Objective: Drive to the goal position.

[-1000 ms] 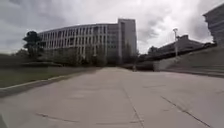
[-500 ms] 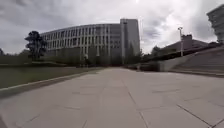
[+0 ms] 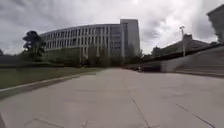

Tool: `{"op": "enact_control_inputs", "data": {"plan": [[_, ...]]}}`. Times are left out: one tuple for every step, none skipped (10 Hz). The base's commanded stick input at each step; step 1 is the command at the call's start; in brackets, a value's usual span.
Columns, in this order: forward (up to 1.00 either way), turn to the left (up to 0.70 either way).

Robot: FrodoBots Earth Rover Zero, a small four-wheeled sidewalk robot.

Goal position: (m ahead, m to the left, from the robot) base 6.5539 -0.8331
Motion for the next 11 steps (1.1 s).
{"op": "enact_control_inputs", "data": {"plan": [[1.00, -0.40], [1.00, -0.40], [1.00, -0.40], [1.00, -0.32], [1.00, 0.00], [1.00, 0.00], [1.00, 0.00], [1.00, 0.00], [1.00, 0.00], [1.00, 0.00], [1.00, 0.00]]}}
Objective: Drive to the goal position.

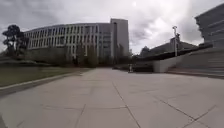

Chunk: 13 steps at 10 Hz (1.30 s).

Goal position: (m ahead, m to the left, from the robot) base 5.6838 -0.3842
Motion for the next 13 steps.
{"op": "enact_control_inputs", "data": {"plan": [[1.00, 0.00], [1.00, 0.00], [1.00, 0.00], [1.00, 0.39], [1.00, 0.40], [1.00, 0.03], [1.00, 0.00], [1.00, 0.00], [1.00, 0.00], [1.00, 0.00], [1.00, 0.00], [1.00, 0.00], [1.00, 0.00]]}}
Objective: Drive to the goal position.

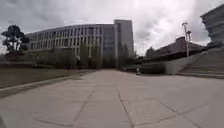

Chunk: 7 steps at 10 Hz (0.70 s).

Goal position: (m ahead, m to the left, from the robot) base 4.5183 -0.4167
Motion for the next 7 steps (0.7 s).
{"op": "enact_control_inputs", "data": {"plan": [[1.00, -0.03], [1.00, -0.22], [1.00, -0.40], [1.00, -0.40], [1.00, -0.17], [1.00, 0.00], [1.00, 0.00]]}}
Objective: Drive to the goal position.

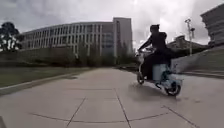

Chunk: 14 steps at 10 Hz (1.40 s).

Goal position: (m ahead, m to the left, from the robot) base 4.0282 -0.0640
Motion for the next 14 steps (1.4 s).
{"op": "enact_control_inputs", "data": {"plan": [[1.00, 0.00], [1.00, 0.00], [1.00, 0.00], [1.00, 0.00], [1.00, 0.00], [1.00, 0.00], [1.00, 0.00], [1.00, 0.00], [1.00, 0.00], [1.00, 0.00], [1.00, 0.00], [1.00, 0.00], [1.00, 0.00], [1.00, 0.00]]}}
